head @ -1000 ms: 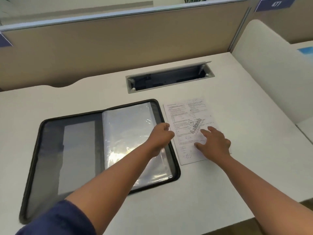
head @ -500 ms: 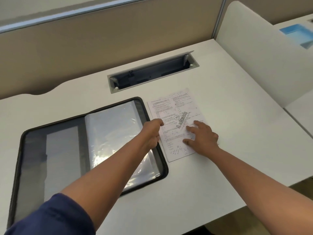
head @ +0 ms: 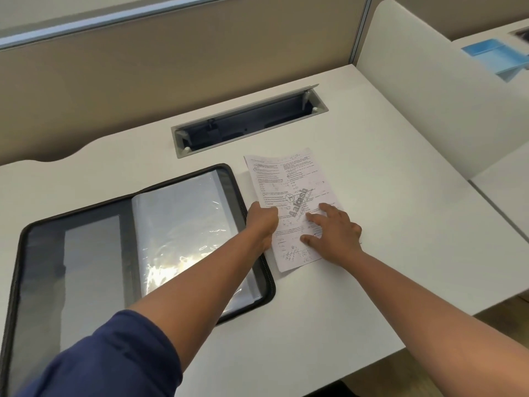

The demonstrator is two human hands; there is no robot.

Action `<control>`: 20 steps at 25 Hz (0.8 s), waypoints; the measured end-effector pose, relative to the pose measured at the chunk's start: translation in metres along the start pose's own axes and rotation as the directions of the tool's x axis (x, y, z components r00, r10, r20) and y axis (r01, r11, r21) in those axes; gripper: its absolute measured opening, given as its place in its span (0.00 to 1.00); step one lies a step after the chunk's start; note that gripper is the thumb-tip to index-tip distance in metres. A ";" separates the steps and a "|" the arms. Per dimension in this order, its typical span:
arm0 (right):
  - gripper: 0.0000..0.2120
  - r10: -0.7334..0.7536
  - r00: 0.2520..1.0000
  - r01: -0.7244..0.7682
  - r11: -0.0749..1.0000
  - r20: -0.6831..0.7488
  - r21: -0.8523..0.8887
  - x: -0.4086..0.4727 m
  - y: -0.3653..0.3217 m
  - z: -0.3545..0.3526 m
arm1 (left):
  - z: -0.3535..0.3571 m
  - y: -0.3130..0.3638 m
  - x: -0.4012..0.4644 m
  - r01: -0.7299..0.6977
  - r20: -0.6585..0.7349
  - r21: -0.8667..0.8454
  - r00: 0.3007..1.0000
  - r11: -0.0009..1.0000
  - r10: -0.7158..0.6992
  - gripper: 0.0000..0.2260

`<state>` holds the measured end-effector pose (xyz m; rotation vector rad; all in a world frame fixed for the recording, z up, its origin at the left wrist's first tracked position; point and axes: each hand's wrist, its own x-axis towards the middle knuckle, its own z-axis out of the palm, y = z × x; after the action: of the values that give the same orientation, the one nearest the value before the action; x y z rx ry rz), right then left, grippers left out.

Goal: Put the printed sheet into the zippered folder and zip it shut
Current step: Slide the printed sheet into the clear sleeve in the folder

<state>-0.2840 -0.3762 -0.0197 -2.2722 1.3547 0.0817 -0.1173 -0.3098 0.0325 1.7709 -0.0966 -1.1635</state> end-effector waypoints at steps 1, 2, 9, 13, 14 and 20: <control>0.30 -0.003 1.000 0.003 1.000 0.001 -0.003 0.000 0.000 0.000 | 0.001 0.000 0.000 -0.018 -0.001 -0.013 1.000 1.000 0.018 0.08; 0.30 -0.006 1.000 0.006 1.000 0.009 -0.009 0.000 0.000 -0.001 | 0.001 0.001 -0.001 -0.026 -0.006 -0.027 1.000 0.999 0.026 0.09; 0.43 0.202 0.949 -0.046 0.849 -0.243 0.526 0.005 0.000 -0.023 | -0.012 0.015 -0.015 -0.250 0.036 0.007 0.968 0.968 0.249 0.08; 0.29 0.200 0.970 0.096 0.197 -0.136 0.976 0.012 0.000 -0.065 | -0.025 0.032 -0.024 -0.440 0.146 -0.051 0.885 0.897 0.442 0.08; 0.21 0.166 0.974 0.126 0.180 -0.156 0.976 0.011 -0.002 -0.073 | -0.027 0.036 -0.025 -0.471 0.166 -0.063 0.865 0.880 0.474 0.09; 0.11 0.082 0.945 0.291 0.233 -0.317 0.928 -0.003 -0.012 -0.092 | -0.033 0.053 -0.023 -0.603 0.062 0.029 0.797 0.797 0.601 0.11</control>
<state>-0.2935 -0.4091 0.0670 -1.2119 0.8742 -0.9745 -0.0834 -0.3032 0.0898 1.5732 -0.6786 -0.7325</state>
